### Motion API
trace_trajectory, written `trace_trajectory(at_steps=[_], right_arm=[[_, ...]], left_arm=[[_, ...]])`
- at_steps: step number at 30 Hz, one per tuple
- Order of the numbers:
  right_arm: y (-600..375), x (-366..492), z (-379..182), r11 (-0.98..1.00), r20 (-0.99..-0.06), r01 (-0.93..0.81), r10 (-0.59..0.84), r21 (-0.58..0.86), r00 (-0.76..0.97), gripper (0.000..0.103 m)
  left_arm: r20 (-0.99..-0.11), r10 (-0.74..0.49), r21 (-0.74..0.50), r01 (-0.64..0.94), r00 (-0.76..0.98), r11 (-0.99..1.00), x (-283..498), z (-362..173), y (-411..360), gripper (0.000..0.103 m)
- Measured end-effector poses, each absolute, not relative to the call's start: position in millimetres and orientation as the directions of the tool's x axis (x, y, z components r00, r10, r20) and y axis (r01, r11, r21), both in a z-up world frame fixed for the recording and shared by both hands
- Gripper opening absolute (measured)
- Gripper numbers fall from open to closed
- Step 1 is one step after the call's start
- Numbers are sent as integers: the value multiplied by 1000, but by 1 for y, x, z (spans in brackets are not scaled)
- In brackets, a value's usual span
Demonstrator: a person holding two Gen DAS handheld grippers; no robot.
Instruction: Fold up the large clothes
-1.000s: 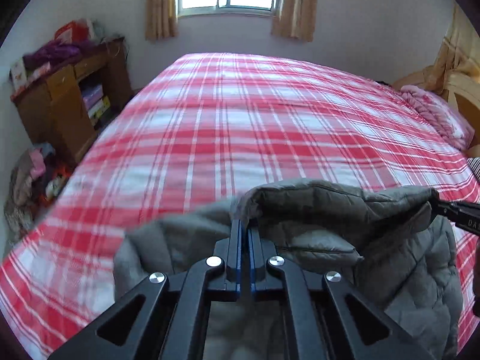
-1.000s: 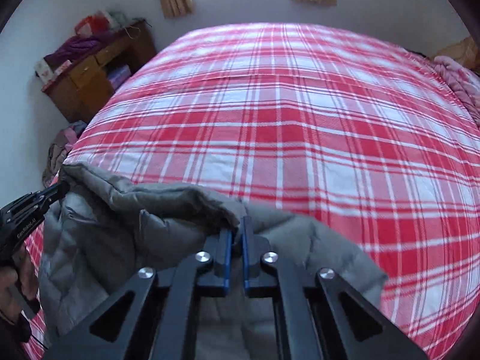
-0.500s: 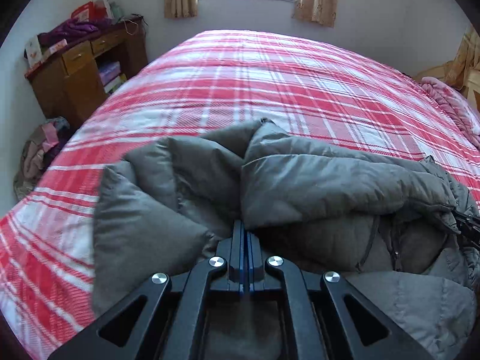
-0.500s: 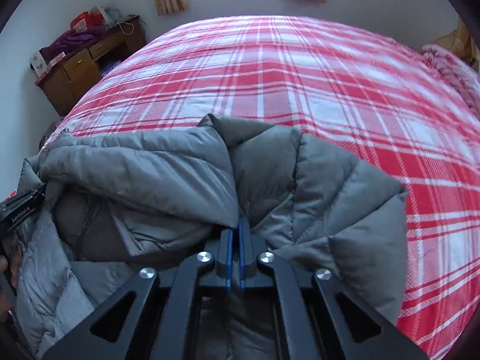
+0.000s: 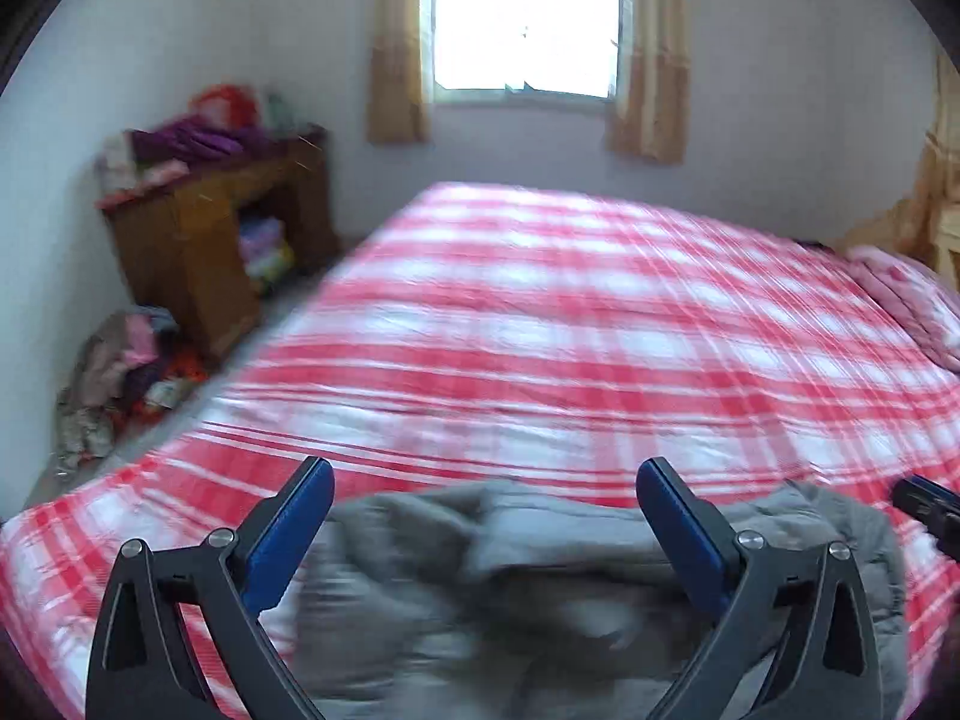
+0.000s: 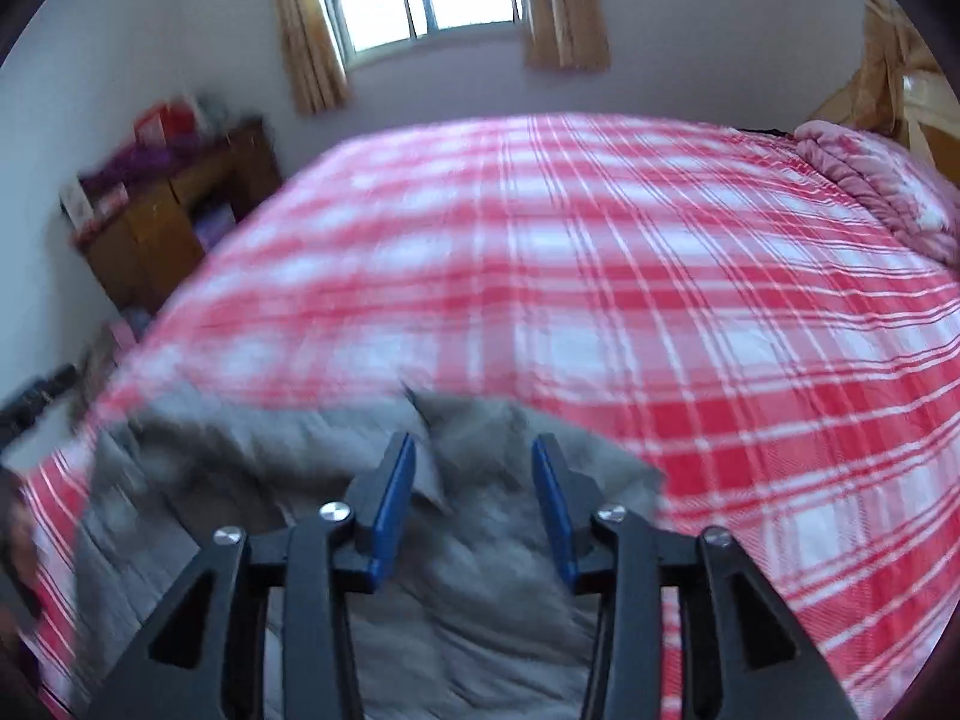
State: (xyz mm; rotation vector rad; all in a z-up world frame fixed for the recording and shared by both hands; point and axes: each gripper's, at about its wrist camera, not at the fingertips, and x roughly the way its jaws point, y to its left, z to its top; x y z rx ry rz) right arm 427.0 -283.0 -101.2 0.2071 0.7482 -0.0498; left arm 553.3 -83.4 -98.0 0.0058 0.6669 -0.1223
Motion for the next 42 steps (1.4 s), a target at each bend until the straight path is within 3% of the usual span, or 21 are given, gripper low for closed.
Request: trace_trajectory(at_steps=[3, 6, 8, 12, 16, 19, 30, 36, 42], right_arm=[[-260, 445, -105, 978, -654, 65, 82, 197, 752, 50], [-239, 460, -125, 982, -674, 27, 110, 189, 731, 38], [-230, 466, -143, 981, -691, 6, 133, 194, 711, 38], [-228, 467, -172, 983, -717, -11, 142, 184, 682, 32], [-229, 463, -188, 984, -726, -26, 149, 178, 671, 30], [-228, 463, -193, 985, -727, -27, 146, 172, 671, 30], [-227, 465, -201, 987, -736, -11, 129, 163, 664, 29], [-229, 462, -200, 985, -721, -6, 130, 173, 680, 28], [-245, 428, -169, 978, -566, 59, 68, 202, 822, 31]], left_arm=[[-630, -99, 1, 128, 770, 992, 563, -119, -107, 101], [-658, -93, 29, 148, 748, 989, 563, -144, -114, 89], [-710, -73, 44, 149, 700, 988, 567, -171, -112, 82], [-756, -112, -42, 123, 646, 992, 575, -200, -94, 82], [-753, -84, -3, 125, 652, 992, 574, -209, -104, 83], [-763, -109, -44, 117, 637, 992, 580, -214, -100, 84], [-760, -132, -73, 118, 637, 990, 581, -214, -96, 84], [-705, -173, -127, 119, 688, 985, 565, -181, -83, 84], [-658, -224, -116, 197, 719, 974, 555, -147, -112, 84]])
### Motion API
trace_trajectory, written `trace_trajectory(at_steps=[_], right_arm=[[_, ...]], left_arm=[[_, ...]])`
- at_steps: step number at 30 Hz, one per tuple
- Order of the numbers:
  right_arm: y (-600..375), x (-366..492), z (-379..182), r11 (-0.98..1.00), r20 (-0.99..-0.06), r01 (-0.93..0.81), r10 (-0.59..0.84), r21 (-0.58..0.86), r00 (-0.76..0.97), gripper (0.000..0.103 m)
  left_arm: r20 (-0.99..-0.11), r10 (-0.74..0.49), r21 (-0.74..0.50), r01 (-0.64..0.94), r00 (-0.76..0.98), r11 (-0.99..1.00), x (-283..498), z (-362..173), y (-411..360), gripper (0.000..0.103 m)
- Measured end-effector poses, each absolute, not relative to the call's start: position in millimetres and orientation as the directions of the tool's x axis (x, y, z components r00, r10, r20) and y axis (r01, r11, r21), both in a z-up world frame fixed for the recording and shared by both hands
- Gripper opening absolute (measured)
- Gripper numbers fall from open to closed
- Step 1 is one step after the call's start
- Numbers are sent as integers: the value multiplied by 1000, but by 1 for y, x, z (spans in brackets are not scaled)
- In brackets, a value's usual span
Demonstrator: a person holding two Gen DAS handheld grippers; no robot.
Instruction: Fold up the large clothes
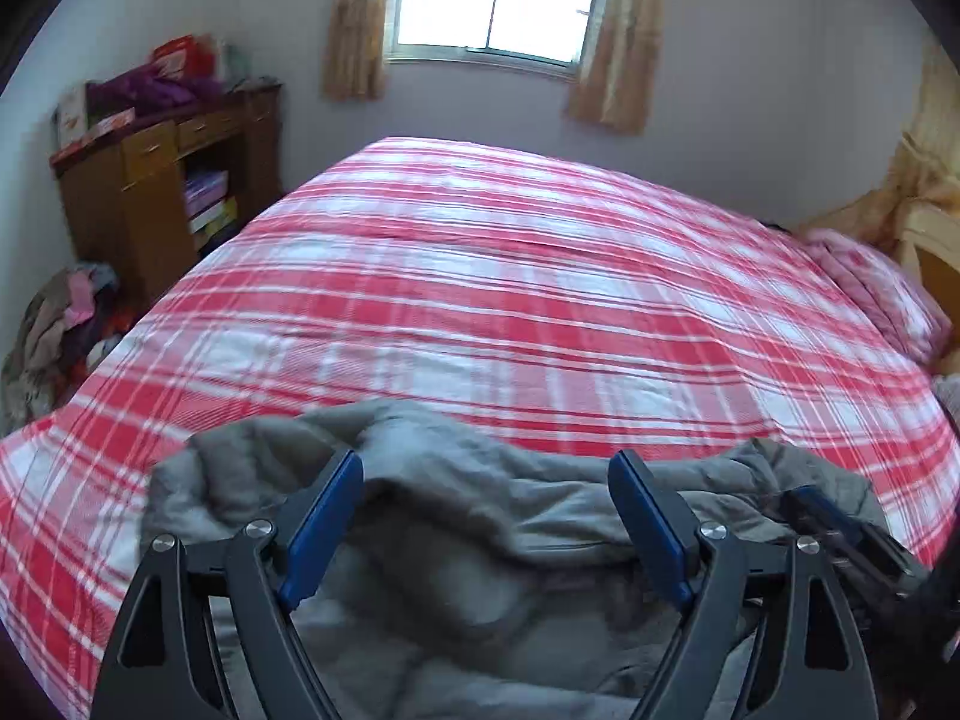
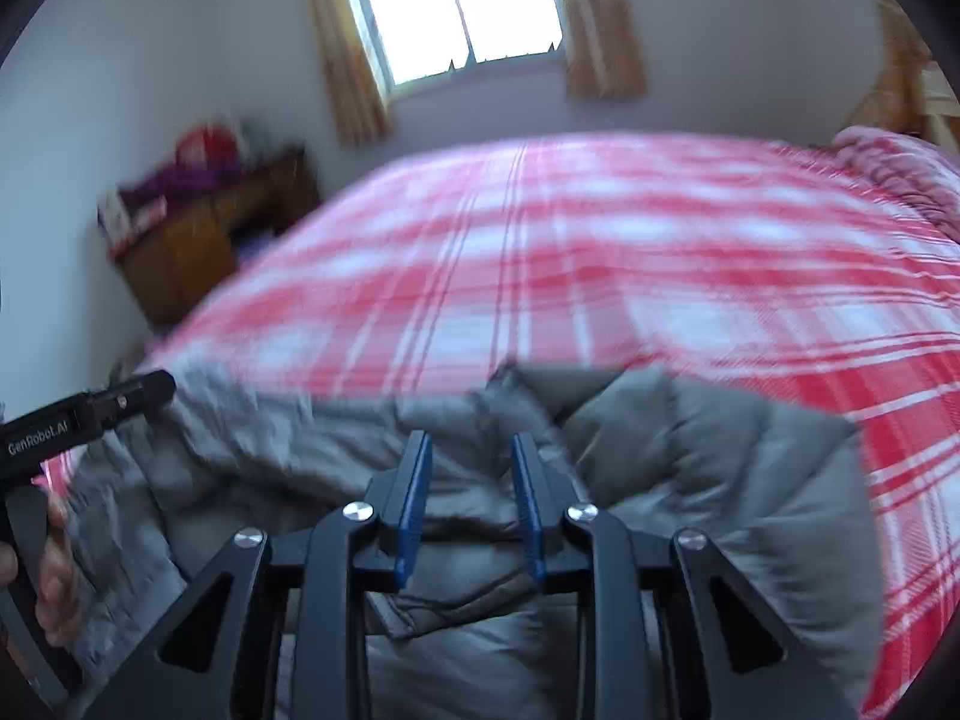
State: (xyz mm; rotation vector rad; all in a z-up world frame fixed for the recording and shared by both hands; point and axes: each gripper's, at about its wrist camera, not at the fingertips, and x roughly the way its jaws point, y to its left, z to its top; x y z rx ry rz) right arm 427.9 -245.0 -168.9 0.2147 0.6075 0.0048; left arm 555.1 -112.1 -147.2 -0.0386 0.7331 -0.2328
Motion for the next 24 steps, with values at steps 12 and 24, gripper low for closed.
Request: trace_trajectory(at_steps=[12, 24], right_arm=[[-246, 457, -198, 976, -710, 71, 98, 205, 697, 31], [-235, 463, -200, 991, -741, 89, 18, 105, 671, 31]], left_arm=[[-761, -151, -78, 142, 631, 987, 583, -214, -115, 85], [-768, -104, -19, 140, 632, 990, 586, -217, -124, 86]])
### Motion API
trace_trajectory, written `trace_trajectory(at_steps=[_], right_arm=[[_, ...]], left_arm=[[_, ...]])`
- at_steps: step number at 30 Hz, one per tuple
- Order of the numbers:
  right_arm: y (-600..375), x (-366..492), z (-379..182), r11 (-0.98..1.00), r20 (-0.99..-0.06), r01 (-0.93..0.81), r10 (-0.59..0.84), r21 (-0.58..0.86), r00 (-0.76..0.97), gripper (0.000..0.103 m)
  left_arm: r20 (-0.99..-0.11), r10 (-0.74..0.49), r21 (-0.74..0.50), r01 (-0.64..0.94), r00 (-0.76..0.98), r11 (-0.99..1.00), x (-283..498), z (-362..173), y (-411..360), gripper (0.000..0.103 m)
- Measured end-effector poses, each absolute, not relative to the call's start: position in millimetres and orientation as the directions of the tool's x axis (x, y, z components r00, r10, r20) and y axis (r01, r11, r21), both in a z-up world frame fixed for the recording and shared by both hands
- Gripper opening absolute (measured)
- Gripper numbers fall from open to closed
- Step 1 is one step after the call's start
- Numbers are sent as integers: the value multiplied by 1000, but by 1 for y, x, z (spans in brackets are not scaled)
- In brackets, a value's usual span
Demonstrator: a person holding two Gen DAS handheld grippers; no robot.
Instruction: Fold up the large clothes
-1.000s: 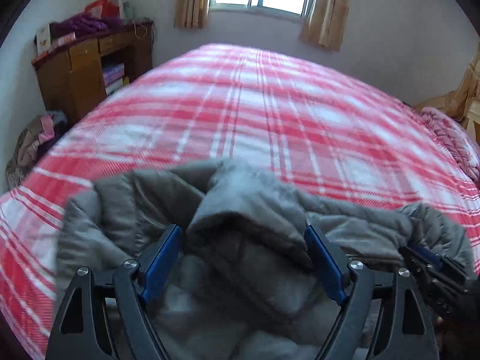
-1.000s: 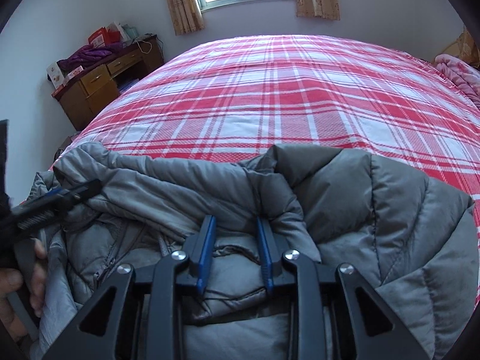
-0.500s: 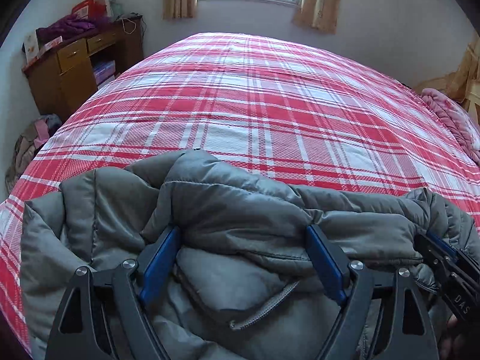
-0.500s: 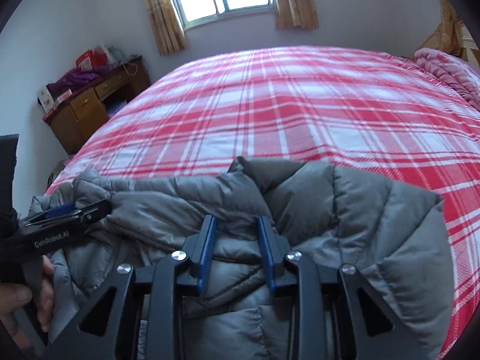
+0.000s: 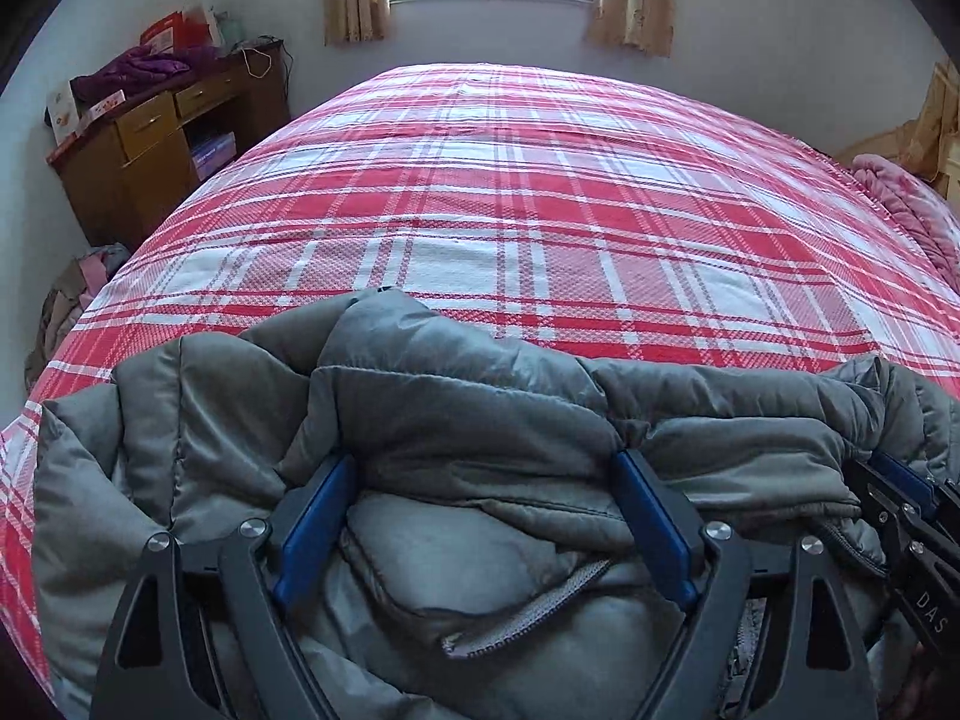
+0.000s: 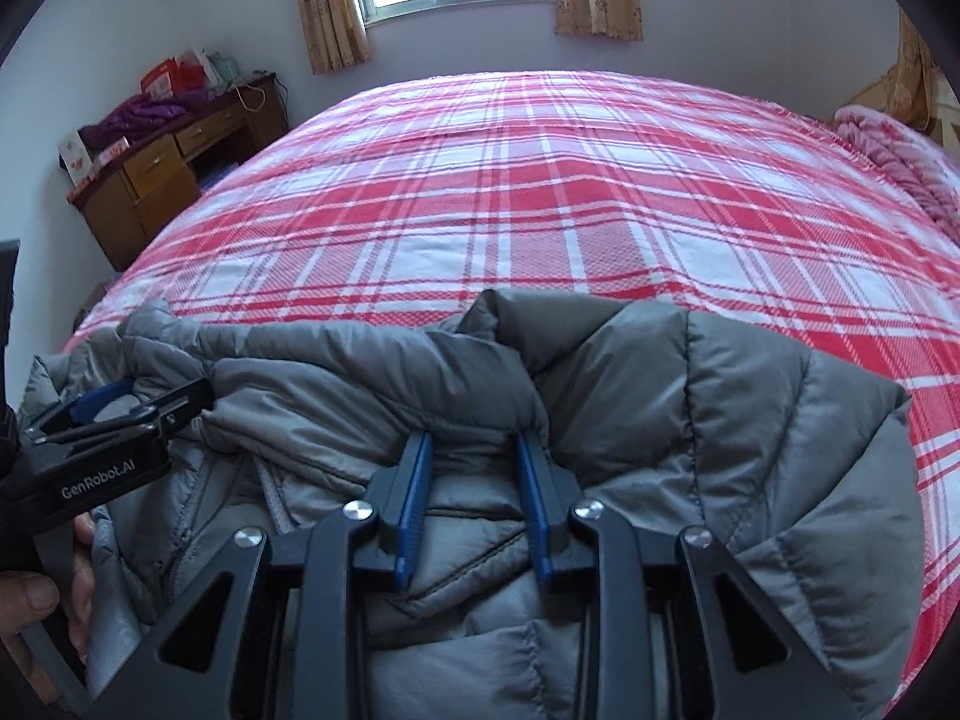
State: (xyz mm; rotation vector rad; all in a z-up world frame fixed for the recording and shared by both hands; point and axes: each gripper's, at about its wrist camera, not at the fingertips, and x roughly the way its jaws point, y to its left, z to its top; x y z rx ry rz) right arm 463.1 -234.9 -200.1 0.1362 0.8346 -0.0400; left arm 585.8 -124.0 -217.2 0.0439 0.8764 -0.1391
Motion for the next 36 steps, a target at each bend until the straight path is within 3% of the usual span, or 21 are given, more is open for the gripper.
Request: trace_trajectory(at_steps=[14, 20, 22, 23, 24, 27, 36], right_arm=[[-234, 468, -201, 992, -750, 90, 5, 86, 662, 31], [-228, 471, -199, 997, -766, 73, -27, 26, 642, 31], [-233, 467, -190, 997, -780, 70, -32, 15, 625, 42], [-238, 461, -184, 995, -778, 96, -47, 17, 627, 61], [-248, 445, -171, 990, -755, 135, -59, 40, 653, 70], [-263, 397, -150, 987, -722, 144, -47, 73, 690, 73], [-300, 225, -171, 979, -787, 166, -8, 120, 617, 76]], left_arm=[[-771, -91, -3, 139, 631, 990, 588, -220, -126, 88], [-787, -24, 84, 146, 617, 986, 590, -202, -131, 91], [-767, -36, 67, 136, 640, 988, 573, -175, -119, 91], [-754, -69, 40, 151, 653, 988, 561, -162, -111, 91], [-739, -105, 15, 173, 666, 985, 542, -148, -99, 91], [-720, -104, 38, 188, 686, 981, 488, -136, -67, 91], [-782, -64, 71, 190, 619, 979, 325, -179, 29, 91]])
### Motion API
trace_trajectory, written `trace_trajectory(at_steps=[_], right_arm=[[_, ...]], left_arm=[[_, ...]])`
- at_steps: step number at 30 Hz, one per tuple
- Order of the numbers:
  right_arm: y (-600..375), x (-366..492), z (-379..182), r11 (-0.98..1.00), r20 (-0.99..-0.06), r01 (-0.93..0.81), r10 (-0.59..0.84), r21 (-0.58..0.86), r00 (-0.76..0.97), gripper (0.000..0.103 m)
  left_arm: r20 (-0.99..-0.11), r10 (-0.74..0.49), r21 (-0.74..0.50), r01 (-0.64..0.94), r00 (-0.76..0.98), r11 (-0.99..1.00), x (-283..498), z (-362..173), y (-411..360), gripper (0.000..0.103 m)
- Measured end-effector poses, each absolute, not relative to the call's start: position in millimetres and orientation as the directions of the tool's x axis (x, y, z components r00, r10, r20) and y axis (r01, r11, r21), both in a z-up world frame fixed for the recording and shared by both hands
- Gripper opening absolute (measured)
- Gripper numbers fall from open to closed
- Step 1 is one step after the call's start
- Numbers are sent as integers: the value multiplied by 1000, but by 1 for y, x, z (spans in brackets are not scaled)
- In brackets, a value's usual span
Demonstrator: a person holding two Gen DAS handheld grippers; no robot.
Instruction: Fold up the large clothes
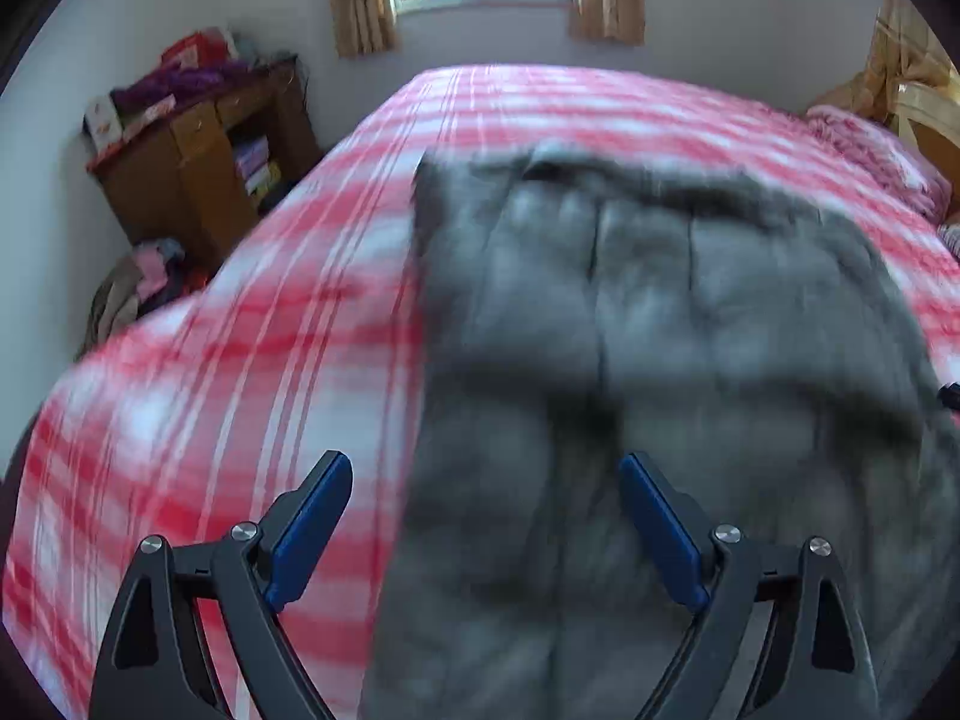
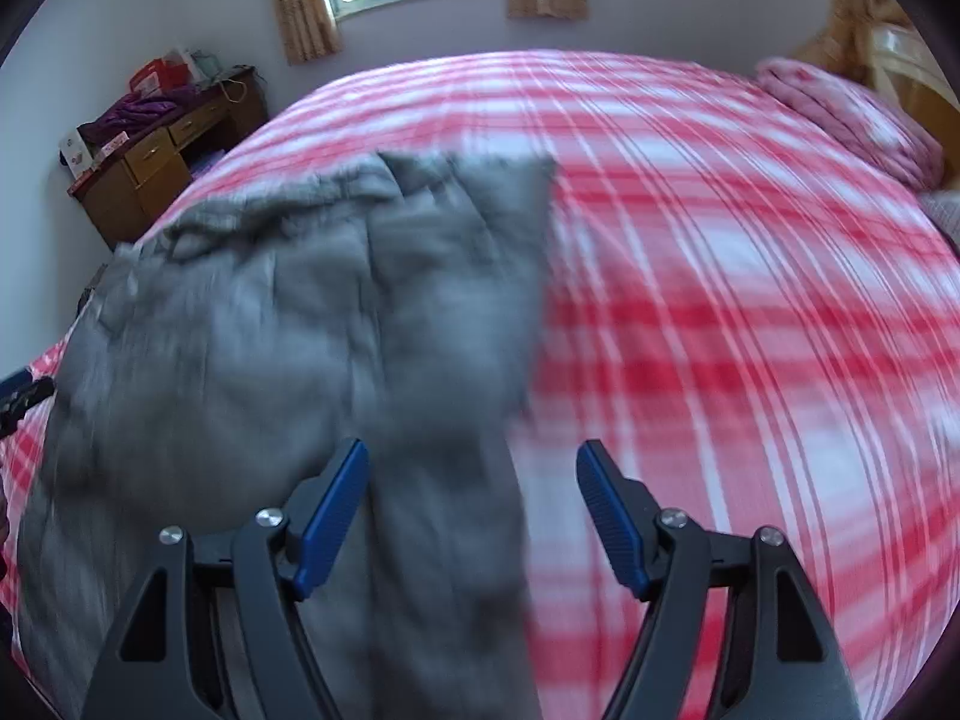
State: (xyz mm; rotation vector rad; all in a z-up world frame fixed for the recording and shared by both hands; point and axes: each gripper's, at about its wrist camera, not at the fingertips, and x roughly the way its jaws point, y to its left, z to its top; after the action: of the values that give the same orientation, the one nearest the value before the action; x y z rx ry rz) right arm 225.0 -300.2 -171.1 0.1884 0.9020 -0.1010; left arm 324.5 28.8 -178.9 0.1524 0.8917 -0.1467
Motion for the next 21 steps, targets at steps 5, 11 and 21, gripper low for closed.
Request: trace_trajectory(at_steps=[5, 11, 21], right_arm=[[-303, 148, -183, 966, -800, 221, -27, 133, 600, 80], [-292, 102, -189, 965, -798, 220, -20, 142, 602, 80], [-272, 37, -197, 970, -789, 193, -2, 148, 614, 80]], left_arm=[[-804, -27, 87, 162, 594, 983, 262, -207, 56, 91], [-812, -72, 0, 123, 579, 992, 227, -213, 76, 91], [-820, -58, -13, 83, 570, 996, 177, -225, 100, 91]])
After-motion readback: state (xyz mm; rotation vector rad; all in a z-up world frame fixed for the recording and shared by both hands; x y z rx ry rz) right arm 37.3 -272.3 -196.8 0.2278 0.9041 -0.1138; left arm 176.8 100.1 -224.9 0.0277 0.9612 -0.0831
